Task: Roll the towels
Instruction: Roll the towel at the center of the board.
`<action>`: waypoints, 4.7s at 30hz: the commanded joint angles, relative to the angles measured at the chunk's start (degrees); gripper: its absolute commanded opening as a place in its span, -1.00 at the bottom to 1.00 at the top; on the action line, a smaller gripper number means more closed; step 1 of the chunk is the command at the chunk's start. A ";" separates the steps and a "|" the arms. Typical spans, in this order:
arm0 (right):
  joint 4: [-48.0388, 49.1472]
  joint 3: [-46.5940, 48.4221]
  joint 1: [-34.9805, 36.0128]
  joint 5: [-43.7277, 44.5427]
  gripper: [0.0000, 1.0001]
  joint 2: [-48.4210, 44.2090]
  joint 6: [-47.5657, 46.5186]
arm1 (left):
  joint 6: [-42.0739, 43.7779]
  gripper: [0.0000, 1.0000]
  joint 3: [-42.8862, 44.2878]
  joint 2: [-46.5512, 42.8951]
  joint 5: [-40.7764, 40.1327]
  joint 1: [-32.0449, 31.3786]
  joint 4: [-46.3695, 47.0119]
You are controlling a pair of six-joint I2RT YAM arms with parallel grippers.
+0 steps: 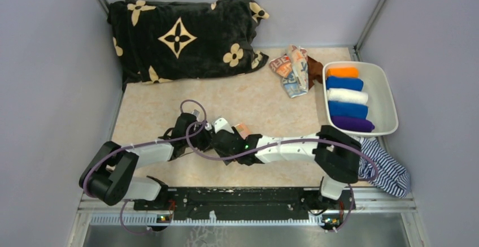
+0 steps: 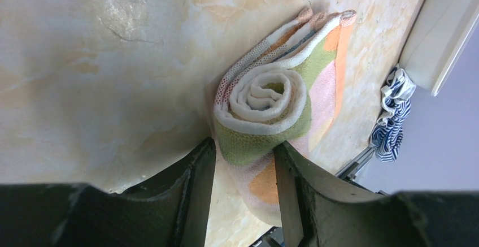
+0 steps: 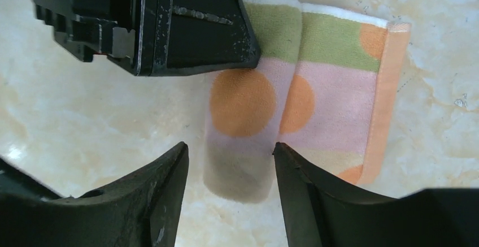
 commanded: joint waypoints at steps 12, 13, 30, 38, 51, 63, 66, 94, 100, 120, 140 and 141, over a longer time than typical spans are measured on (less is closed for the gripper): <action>-4.45 5.88 3.55 8.78 -0.22 11.73 -1.51 | 0.34 0.08 -1.57 1.74 -3.65 -0.32 -3.01; -4.24 5.64 3.56 7.96 -0.29 11.53 -1.63 | 0.27 0.10 -1.57 1.64 -3.62 -0.32 -3.06; 36.62 -18.13 -13.99 -46.59 -0.77 -1.33 5.34 | -4.91 0.51 -8.17 -21.40 -3.62 0.30 -8.96; 72.84 -29.10 -24.69 -67.40 -0.73 8.92 28.83 | -6.69 0.46 -9.64 -20.66 0.90 0.27 -1.99; 74.76 -31.19 -26.77 -65.88 -0.42 14.20 34.66 | -5.75 -0.04 -4.21 -1.69 2.87 -1.39 4.94; 24.23 -21.89 -20.80 -38.73 0.27 -9.84 12.28 | -3.74 -0.07 -3.15 1.33 -3.86 -3.68 -1.05; 13.50 -17.43 -16.79 -27.15 0.28 -13.93 9.04 | -3.66 -0.07 -2.62 2.47 -4.25 -4.28 -1.07; -7.92 3.63 4.78 8.23 -0.20 10.22 7.29 | -7.05 -0.02 -4.70 0.88 -8.06 -6.12 -2.96; -0.69 2.79 3.82 -0.18 -0.59 9.53 -0.46 | -9.72 0.01 -9.47 -10.98 -12.37 -5.98 -9.32; 48.60 -17.11 -23.76 -71.43 -0.60 15.02 19.54 | -10.48 0.50 -14.45 -35.86 -14.01 -5.60 -10.84; 12.61 -9.63 -21.18 -41.51 0.15 -1.26 0.78 | -6.66 0.08 -7.24 -10.85 -14.20 -4.27 -10.17; 9.77 -8.32 -19.77 -36.93 0.17 -2.70 -0.65 | -6.61 0.08 -7.13 -10.54 -14.21 -4.27 -10.38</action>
